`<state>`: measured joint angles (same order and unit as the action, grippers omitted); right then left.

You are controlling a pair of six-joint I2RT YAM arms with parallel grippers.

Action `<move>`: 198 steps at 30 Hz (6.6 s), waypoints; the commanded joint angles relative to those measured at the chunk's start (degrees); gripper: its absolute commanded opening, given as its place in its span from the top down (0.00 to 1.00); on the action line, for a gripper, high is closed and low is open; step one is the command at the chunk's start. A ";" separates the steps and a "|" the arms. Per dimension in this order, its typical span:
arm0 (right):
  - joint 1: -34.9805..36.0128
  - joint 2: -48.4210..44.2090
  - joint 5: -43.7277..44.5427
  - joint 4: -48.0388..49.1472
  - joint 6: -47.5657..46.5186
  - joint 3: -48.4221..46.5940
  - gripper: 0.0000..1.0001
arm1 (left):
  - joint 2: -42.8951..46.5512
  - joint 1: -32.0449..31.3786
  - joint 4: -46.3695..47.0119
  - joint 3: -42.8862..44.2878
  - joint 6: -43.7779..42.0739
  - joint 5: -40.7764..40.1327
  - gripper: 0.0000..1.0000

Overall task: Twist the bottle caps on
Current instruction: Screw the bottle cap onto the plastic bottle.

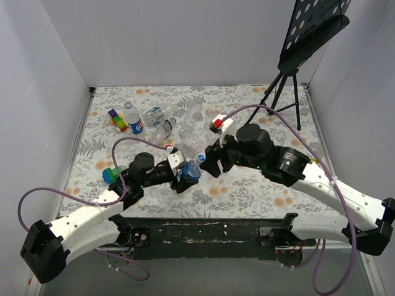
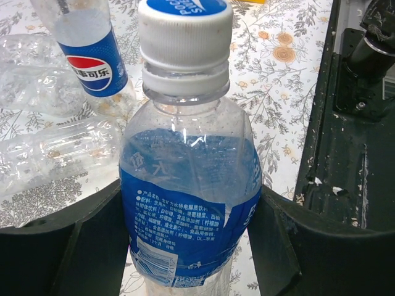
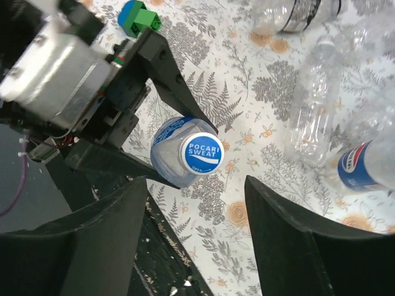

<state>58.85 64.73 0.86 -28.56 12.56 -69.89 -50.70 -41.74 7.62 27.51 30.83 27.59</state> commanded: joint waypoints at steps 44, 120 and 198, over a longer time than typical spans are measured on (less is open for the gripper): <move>-7.17 1.63 -39.27 -7.74 -45.61 -1.66 0.64 | -1.51 0.08 -1.55 3.43 -2.44 21.89 1.00; -11.39 4.97 -43.76 -10.55 -39.36 -8.15 0.74 | 0.95 -0.01 0.12 2.46 -1.30 14.24 1.00; -11.21 5.14 -49.20 -20.75 -54.04 -12.29 0.41 | -2.83 -0.28 2.49 2.90 1.16 25.32 1.00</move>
<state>47.68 68.86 -44.31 -46.96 -37.82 -79.50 -54.24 -42.11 8.73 28.12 31.86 51.53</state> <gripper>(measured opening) 0.599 0.629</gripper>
